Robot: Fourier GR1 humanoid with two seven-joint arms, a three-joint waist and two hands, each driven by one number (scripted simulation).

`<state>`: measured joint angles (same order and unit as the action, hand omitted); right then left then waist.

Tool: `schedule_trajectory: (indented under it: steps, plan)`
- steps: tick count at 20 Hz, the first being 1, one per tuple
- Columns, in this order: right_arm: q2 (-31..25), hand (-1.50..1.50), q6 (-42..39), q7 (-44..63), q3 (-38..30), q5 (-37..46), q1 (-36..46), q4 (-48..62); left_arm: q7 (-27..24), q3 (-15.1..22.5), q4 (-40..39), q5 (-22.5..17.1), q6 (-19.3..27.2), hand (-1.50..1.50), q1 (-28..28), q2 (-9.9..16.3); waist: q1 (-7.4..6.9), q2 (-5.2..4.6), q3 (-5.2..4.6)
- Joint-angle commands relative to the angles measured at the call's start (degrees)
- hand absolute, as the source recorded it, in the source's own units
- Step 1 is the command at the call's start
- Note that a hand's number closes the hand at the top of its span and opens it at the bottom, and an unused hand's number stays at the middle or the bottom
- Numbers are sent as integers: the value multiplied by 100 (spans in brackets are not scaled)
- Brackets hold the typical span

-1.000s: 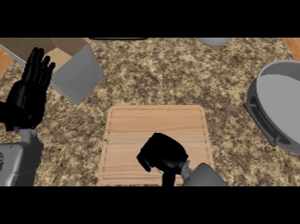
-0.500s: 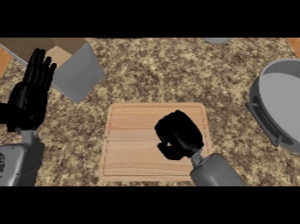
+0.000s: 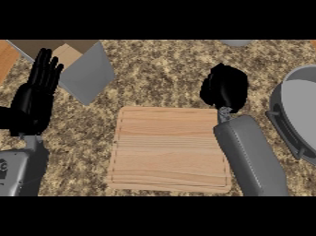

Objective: Pick the cupcake from the cutting board and place it in the pot

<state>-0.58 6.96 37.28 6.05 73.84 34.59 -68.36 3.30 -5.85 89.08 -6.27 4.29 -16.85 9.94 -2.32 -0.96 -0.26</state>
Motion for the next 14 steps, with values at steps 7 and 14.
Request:
schedule_trajectory:
  steps: [7,14]
  plan:
    - [-484,150,625,3181,-773,2364,2057,1096,91,-71,-88,-99,-46,0,-173,35,-68,12,12]
    - [-533,150,704,3447,-1205,2837,1837,1024,247,-39,2,40,150,0,-102,-15,181,99,28]
